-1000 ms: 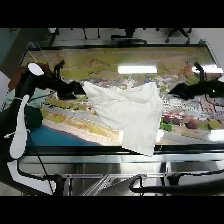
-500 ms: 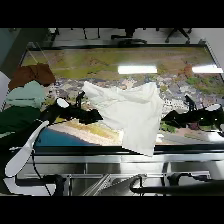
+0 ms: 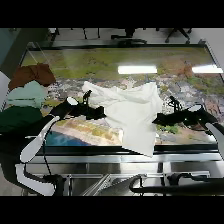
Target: Fold the shirts.
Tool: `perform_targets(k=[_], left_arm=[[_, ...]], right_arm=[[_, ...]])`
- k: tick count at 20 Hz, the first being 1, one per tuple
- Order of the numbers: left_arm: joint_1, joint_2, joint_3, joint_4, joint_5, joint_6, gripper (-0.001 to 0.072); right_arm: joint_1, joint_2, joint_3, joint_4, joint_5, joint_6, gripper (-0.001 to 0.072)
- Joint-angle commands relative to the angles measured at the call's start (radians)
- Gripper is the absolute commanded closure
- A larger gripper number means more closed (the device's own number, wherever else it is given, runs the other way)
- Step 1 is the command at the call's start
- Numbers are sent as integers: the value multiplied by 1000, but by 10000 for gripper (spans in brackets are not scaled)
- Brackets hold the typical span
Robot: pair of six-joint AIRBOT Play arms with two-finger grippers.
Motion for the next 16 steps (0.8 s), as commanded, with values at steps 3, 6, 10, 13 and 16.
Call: perform_targets(k=[3, 6, 10, 13, 16], left_arm=[[14, 81, 206, 15, -196, 3, 695], [41, 272, 392, 15, -292, -13, 695], [42, 492, 708, 15, -390, -30, 695], [32, 606, 913, 63, -402, -87, 694], [50, 717, 963, 158, -401, -117, 692]], right_arm=[[-3, 130, 229, 82, 125, -66, 688], [-36, 303, 462, 90, 141, -66, 688], [-50, 514, 726, 85, 87, -79, 687], [-50, 631, 835, 30, 5, -98, 687], [-50, 681, 895, 2, -20, -100, 688]])
